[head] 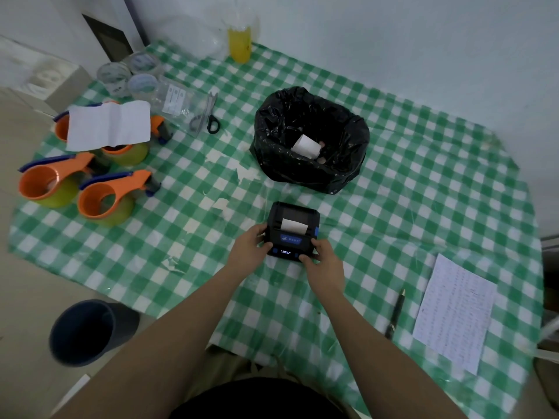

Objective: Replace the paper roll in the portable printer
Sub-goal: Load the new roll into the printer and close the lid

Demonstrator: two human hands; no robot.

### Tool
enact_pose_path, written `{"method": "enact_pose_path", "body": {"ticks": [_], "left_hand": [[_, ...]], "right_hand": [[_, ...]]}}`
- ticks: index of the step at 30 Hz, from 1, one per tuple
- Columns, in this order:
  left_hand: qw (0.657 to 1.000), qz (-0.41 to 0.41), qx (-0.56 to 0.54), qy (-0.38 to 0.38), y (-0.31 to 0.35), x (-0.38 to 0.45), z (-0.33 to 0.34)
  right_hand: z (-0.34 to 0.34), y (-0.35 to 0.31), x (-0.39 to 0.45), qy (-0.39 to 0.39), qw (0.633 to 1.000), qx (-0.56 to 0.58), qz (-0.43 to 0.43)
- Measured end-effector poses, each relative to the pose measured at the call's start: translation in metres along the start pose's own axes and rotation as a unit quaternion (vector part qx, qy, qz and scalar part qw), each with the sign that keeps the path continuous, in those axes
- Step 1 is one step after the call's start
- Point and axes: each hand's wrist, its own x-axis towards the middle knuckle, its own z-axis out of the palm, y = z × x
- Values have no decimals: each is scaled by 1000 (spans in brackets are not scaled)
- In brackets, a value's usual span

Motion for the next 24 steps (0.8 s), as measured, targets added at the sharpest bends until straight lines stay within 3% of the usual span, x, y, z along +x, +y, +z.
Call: {"method": "enact_pose_path", "body": {"ticks": [24], "left_hand": [[1000,3,13,-7,5,-6,-3]], "right_hand": [[-2,3,-5,-10,1000,4,-12]]}}
